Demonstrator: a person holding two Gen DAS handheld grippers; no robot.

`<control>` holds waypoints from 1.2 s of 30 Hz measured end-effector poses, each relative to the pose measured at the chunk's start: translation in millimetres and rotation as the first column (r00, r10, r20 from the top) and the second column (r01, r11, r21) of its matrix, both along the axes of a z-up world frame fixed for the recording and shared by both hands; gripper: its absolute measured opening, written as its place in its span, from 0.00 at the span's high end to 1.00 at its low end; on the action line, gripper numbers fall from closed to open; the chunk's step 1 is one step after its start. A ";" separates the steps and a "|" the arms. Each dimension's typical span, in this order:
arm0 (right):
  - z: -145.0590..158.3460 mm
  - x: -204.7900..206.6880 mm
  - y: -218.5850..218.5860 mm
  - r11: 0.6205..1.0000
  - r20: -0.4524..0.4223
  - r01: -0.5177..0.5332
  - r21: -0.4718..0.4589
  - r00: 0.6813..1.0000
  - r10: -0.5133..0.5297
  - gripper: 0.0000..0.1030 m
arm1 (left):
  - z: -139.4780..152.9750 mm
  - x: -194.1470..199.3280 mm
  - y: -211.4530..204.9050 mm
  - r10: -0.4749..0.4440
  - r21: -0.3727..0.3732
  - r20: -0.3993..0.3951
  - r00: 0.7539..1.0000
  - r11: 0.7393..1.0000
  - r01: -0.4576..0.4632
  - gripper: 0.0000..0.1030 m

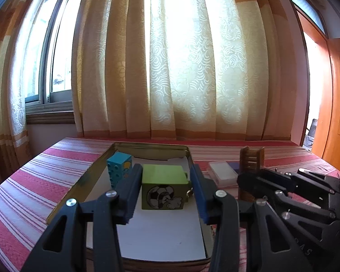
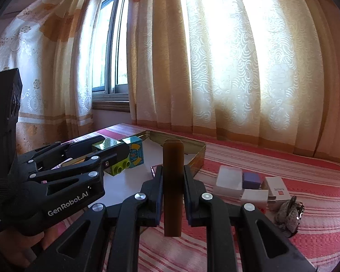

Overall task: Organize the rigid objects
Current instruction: 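Carry the lime-green block and brown brush with both grippers toward the tin tray, then lower the lime-green block and brush into the tray and open both grippers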

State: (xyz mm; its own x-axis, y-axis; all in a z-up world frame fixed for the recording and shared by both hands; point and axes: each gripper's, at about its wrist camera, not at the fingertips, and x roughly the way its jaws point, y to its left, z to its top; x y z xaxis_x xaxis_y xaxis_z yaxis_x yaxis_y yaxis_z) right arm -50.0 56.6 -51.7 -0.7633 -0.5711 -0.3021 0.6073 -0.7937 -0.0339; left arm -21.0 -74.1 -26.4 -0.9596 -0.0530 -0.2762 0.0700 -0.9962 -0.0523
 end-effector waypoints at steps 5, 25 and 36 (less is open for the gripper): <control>-0.7 0.4 -7.6 1.000 0.000 -0.014 0.008 1.000 0.014 0.83 | -0.4 0.0 -5.8 0.003 0.006 0.002 1.000 1.000 -0.003 0.58; -3.6 -1.8 -36.9 0.997 0.016 -0.062 0.049 0.998 0.061 0.83 | -3.7 -2.8 -30.0 0.022 0.025 0.040 0.999 0.999 -0.023 0.58; -3.9 -28.0 -44.8 0.995 0.087 -0.088 0.036 0.993 0.085 0.83 | -1.3 -29.0 -40.2 0.007 -0.009 0.133 0.991 1.000 -0.006 0.58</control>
